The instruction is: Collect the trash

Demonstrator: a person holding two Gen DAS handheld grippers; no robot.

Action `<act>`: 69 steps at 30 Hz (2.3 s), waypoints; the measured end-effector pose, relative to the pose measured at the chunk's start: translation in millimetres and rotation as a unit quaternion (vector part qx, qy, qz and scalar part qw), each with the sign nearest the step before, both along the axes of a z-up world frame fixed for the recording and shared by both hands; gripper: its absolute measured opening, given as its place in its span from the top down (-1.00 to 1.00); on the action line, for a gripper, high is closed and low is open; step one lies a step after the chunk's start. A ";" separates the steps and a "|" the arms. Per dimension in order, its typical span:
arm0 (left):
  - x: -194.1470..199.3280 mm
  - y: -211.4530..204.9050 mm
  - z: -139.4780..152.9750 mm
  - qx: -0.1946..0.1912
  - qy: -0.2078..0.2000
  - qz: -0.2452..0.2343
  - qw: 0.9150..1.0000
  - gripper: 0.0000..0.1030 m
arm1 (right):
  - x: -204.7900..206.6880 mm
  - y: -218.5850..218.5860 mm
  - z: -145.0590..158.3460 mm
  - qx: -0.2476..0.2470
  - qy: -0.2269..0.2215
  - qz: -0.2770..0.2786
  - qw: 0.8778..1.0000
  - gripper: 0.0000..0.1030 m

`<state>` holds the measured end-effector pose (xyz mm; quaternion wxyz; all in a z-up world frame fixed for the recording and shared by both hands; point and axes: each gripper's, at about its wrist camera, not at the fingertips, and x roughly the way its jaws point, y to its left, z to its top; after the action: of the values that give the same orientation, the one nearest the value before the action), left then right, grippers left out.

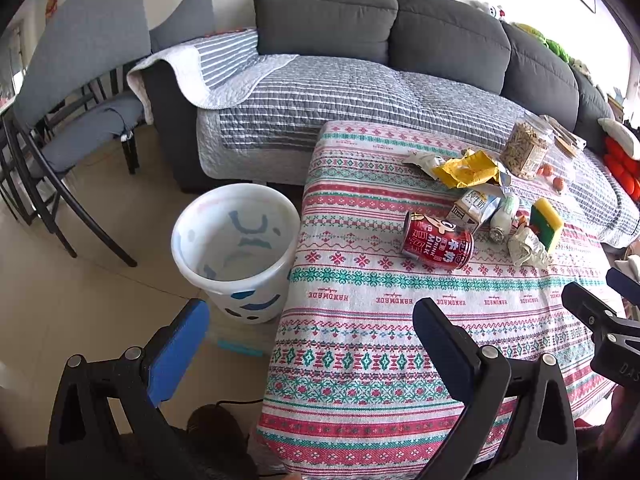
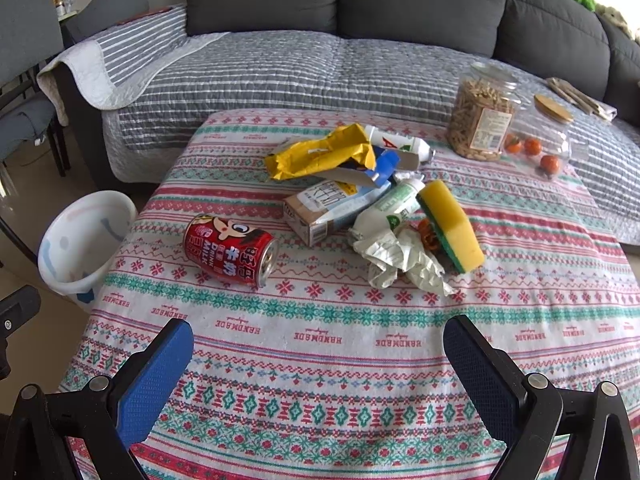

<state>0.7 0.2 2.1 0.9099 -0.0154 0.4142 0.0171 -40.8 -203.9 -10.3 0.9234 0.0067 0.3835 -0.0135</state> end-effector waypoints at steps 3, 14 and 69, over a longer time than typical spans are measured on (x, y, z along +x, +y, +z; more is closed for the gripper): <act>0.1 1.4 0.0 -0.001 0.000 0.002 1.000 -0.99 | -0.2 0.8 0.3 0.000 -0.001 0.001 1.000 -0.99; 0.3 1.4 0.9 -0.001 0.001 0.001 1.000 -0.99 | 2.9 2.3 -0.7 0.000 0.000 0.007 1.000 -0.99; 18.4 -14.0 -1.2 0.012 0.013 -0.021 1.000 -0.99 | 20.4 -40.1 19.1 0.016 -0.012 -0.026 0.999 -0.99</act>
<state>19.0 -13.8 0.9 0.9048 0.0049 0.4257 0.0032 -20.4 -244.1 8.8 0.9272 0.0312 0.3719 -0.0312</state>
